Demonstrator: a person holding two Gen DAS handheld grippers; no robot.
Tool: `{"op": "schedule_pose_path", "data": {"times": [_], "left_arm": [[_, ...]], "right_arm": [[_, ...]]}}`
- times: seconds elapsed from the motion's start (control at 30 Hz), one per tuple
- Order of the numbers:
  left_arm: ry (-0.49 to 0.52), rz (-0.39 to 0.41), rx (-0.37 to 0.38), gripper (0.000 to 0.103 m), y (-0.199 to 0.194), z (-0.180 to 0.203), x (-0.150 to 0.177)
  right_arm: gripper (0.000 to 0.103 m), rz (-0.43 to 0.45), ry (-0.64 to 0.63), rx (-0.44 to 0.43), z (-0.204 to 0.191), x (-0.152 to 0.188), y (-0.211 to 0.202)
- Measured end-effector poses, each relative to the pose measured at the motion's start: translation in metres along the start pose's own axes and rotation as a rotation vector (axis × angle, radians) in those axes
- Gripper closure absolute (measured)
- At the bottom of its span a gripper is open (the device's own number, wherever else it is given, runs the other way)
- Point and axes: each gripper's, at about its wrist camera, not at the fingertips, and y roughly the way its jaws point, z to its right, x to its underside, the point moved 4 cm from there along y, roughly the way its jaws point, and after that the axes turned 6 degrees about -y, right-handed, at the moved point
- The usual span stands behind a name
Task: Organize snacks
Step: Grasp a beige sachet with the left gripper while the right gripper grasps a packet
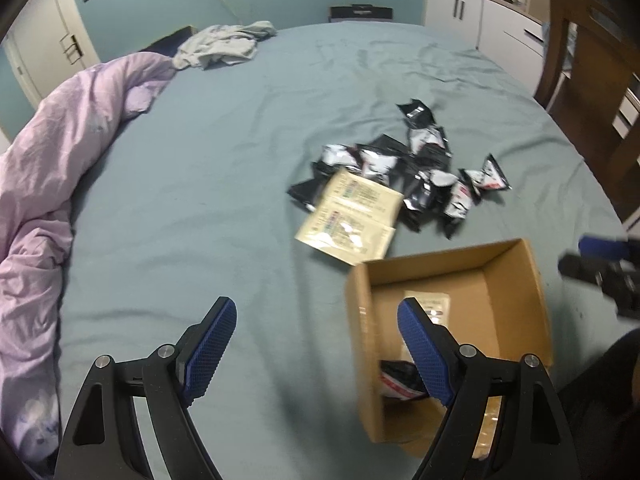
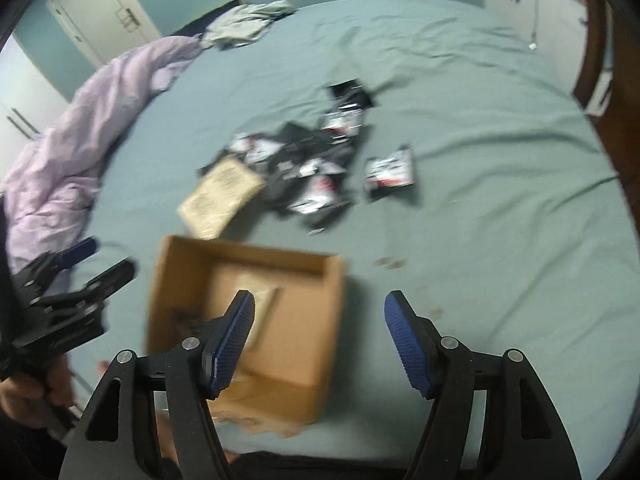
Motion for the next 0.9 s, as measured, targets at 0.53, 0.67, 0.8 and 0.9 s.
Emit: {"op": "schedule_pose_path", "data": {"times": [0.53,0.67,0.8,0.9], "left_arm": [[0.038,-0.080,0.074,0.019,0.023,0.024,-0.002],[0.018,-0.087,0.092,0.019,0.027,0.021,-0.005],[-0.012,-0.096,0.090,0.019,0.032,0.013,-0.006],[-0.046,-0.109,0.121,0.019,0.036,0.008,-0.008]], "right_arm": [[0.036,-0.115,0.212,0.014,0.051,-0.033,0.074],[0.036,-0.077,0.193,0.014,0.053,-0.062,0.090],[0.036,-0.078,0.162,0.074,0.054,-0.085,0.118],[0.036,-0.104,0.140,0.119,0.051,-0.086,0.143]]}}
